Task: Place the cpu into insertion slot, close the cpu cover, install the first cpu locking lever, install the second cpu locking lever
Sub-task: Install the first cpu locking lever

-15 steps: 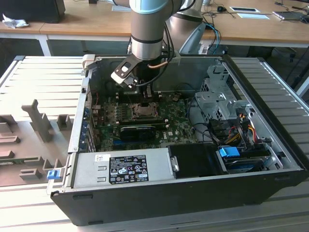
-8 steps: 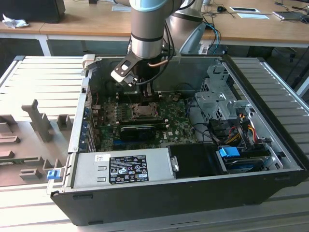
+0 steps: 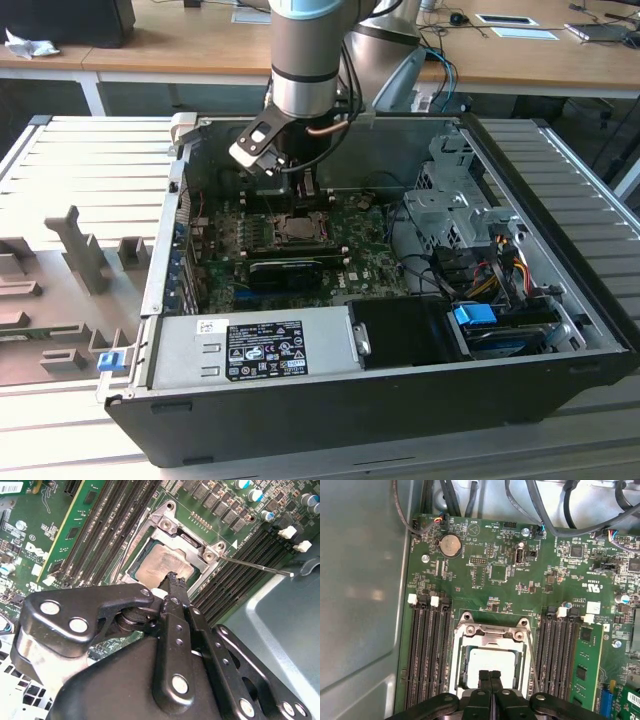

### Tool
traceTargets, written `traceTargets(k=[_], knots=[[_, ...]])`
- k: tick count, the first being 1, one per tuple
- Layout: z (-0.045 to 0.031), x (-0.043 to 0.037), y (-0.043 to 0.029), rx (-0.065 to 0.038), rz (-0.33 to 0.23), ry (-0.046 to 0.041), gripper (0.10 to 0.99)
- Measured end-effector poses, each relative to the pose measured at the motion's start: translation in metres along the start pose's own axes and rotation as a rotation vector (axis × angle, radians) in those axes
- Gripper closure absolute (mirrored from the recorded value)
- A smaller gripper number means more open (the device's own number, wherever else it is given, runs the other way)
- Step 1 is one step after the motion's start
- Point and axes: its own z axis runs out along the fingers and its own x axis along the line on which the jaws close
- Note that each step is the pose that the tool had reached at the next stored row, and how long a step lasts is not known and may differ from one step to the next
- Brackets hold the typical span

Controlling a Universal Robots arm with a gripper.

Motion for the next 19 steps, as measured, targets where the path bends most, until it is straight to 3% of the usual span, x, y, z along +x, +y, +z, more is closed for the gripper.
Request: traceTargets(k=[19], knots=[[-0.0070,0.0001,0.0001,0.000,0.001,0.0001,0.980]])
